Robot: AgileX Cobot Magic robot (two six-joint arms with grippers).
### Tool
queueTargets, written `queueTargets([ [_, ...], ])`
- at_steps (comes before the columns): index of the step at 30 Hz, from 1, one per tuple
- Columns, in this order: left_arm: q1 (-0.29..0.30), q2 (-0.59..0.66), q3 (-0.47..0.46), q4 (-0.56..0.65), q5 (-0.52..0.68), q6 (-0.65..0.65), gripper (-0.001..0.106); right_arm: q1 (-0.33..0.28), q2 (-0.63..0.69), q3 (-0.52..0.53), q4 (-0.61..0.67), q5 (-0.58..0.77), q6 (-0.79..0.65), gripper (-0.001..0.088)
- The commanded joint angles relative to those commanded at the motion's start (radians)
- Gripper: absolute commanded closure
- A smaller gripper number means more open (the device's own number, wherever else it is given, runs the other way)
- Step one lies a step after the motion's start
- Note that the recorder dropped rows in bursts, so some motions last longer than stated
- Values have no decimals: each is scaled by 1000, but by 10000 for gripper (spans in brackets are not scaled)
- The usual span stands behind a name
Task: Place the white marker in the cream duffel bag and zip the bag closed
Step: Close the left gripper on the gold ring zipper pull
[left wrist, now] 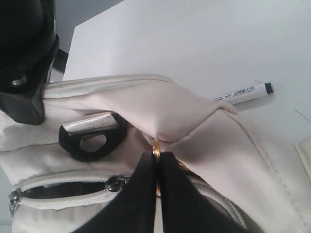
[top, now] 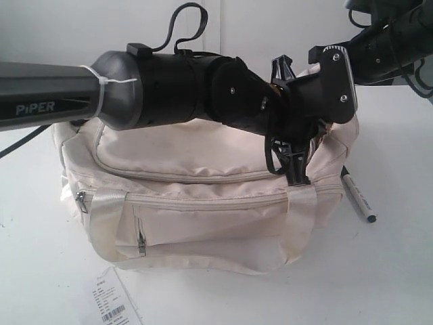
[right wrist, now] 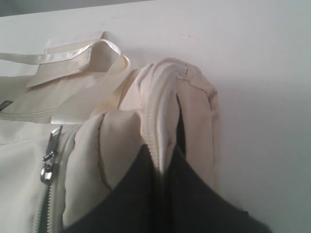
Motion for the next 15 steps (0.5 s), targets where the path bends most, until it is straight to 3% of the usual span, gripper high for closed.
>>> queueTargets([
  [15, 0, -21, 0, 0, 43, -122, 1053, 0, 0, 0, 0, 0, 0, 868],
])
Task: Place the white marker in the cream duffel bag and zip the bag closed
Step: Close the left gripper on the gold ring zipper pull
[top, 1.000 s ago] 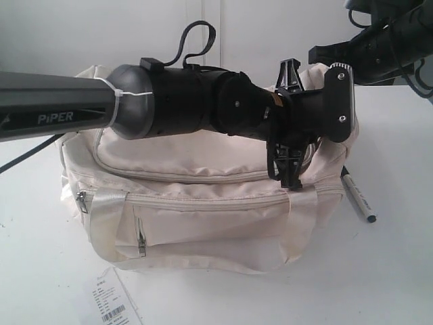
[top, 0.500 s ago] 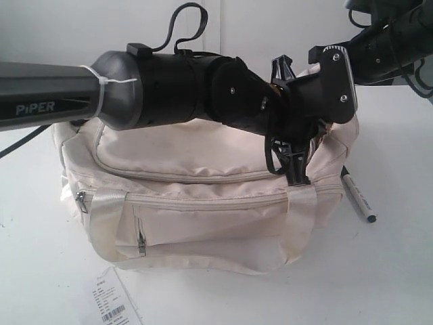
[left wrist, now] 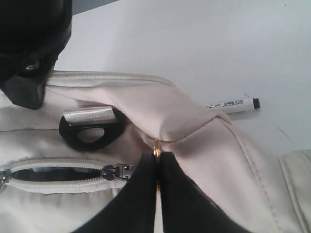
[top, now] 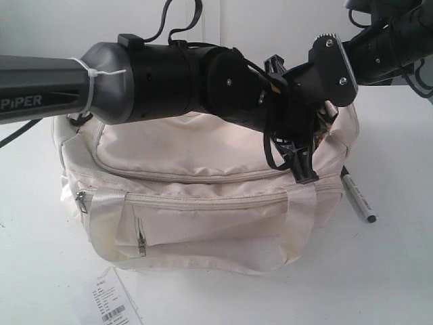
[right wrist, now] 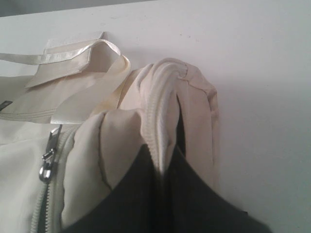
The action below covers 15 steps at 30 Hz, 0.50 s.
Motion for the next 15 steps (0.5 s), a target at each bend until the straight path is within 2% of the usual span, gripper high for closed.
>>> queueTargets([
  [15, 0, -34, 0, 0, 43, -54, 1053, 0, 0, 0, 0, 0, 0, 868],
])
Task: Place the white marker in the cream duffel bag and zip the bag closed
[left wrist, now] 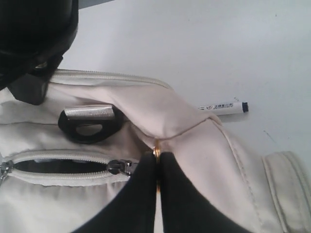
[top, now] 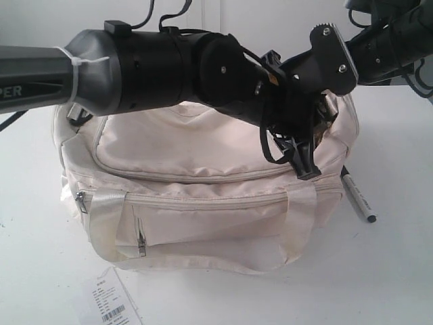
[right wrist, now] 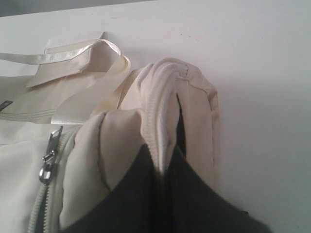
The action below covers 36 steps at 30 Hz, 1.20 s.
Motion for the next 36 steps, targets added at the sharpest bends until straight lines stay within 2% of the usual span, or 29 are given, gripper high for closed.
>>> queueTargets([
  [36, -2, -37, 0, 0, 100, -55, 1053, 0, 0, 0, 0, 0, 0, 868],
])
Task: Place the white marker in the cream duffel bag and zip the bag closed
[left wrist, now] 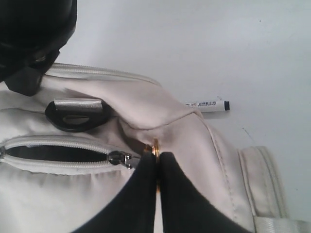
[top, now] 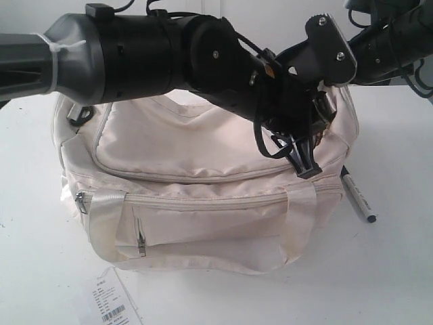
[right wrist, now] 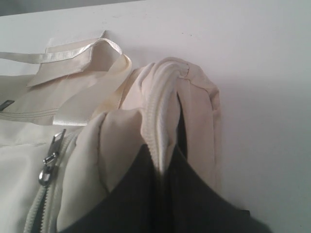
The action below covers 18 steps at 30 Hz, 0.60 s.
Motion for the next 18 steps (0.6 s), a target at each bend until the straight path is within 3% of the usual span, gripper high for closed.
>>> queueTargets([
  [18, -2, -7, 0, -6, 70, -42, 1053, 0, 0, 0, 0, 0, 0, 868],
])
